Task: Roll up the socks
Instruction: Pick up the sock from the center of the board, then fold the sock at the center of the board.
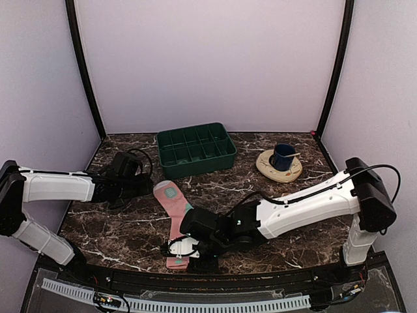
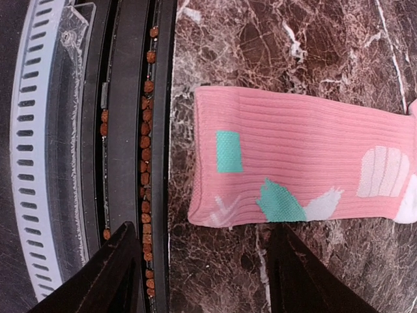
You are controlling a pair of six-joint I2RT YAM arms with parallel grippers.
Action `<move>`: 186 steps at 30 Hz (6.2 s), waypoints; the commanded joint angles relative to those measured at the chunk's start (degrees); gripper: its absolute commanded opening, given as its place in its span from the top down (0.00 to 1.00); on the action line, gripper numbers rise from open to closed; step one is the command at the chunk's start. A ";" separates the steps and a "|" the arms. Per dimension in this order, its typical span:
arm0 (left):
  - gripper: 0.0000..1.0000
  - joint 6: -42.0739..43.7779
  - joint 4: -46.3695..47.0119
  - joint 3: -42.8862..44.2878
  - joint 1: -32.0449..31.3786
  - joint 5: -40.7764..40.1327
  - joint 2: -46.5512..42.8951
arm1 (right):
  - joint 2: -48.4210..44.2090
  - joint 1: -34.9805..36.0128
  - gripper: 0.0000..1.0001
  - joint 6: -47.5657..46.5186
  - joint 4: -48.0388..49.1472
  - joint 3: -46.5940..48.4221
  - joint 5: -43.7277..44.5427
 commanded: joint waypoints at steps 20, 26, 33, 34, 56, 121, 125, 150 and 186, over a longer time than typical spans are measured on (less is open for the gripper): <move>0.45 -0.99 -0.42 -2.13 -0.30 -0.13 -3.59 | 3.16 2.76 0.47 -12.03 6.02 -3.81 10.41; 0.45 -1.03 -0.20 -2.00 -0.26 -0.19 -3.06 | 3.99 2.78 0.49 -13.86 7.50 -4.11 10.57; 0.45 -0.82 0.05 -1.78 -0.28 -0.23 -2.69 | 5.18 2.99 0.51 -16.43 8.71 -3.74 11.13; 0.45 -0.77 0.02 -1.71 -0.24 -0.27 -2.62 | 5.50 3.07 0.51 -16.53 8.58 -3.60 11.13; 0.45 -0.81 -0.06 -1.59 -0.26 -0.78 -2.86 | 4.87 4.30 0.99 -17.00 10.04 -5.95 13.81; 0.88 -5.79 7.22 -7.86 -8.89 33.16 -0.98 | 2.69 -2.33 1.00 -11.07 -25.37 25.71 12.94; 0.95 -7.09 6.79 -8.16 -9.28 34.46 -0.60 | 3.33 -3.01 1.00 -12.46 -25.39 26.67 13.87; 1.00 -20.20 11.26 -18.80 -9.47 32.21 -3.12 | 9.32 -7.02 1.00 -18.25 -23.57 35.77 17.60; 0.94 -26.74 28.61 -21.58 -6.76 30.81 -1.88 | 11.67 -9.99 1.00 -26.82 -14.96 36.21 21.06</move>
